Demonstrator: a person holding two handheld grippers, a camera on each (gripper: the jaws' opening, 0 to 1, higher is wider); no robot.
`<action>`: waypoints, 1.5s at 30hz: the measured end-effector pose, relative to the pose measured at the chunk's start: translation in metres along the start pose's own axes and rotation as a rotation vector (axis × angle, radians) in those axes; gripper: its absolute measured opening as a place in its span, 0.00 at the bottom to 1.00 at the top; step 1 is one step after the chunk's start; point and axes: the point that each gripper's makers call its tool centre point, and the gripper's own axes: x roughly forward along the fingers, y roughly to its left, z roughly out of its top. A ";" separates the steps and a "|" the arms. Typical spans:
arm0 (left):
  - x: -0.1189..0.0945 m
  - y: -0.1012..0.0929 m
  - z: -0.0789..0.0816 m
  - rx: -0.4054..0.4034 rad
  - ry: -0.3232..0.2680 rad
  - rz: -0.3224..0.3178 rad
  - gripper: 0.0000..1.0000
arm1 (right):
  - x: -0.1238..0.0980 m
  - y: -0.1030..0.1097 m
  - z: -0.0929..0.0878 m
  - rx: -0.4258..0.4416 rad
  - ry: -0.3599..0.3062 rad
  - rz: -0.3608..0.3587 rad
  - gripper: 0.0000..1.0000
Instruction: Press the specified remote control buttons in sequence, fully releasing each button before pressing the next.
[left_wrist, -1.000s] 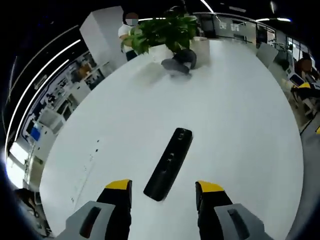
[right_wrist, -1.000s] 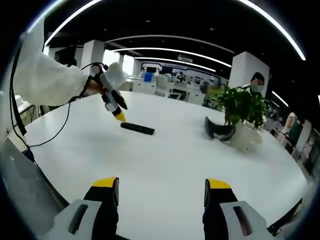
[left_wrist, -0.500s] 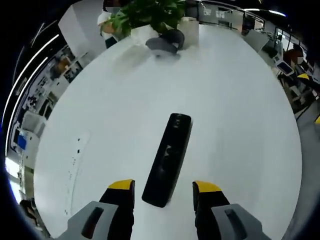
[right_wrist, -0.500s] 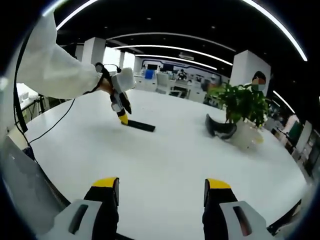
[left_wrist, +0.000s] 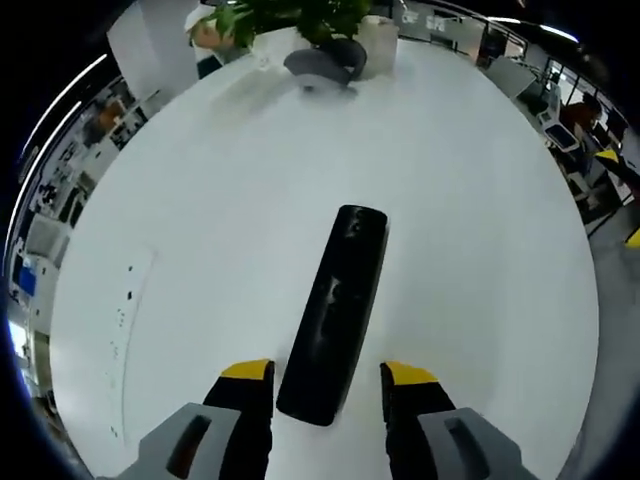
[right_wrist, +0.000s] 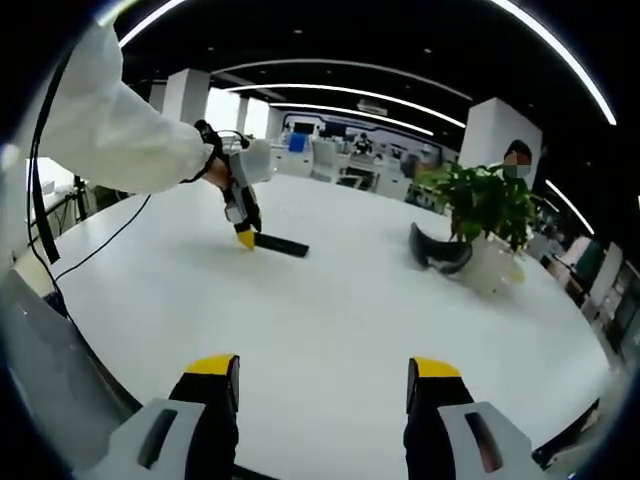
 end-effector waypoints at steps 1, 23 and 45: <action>0.001 -0.002 0.000 -0.006 0.000 -0.022 0.42 | 0.000 0.000 0.000 0.001 0.002 -0.001 0.66; 0.002 -0.015 -0.001 0.038 -0.012 -0.045 0.24 | 0.000 0.002 0.005 0.006 -0.021 0.005 0.67; 0.000 -0.037 -0.010 -0.021 0.002 -0.022 0.23 | -0.005 0.001 0.006 0.007 -0.032 -0.006 0.67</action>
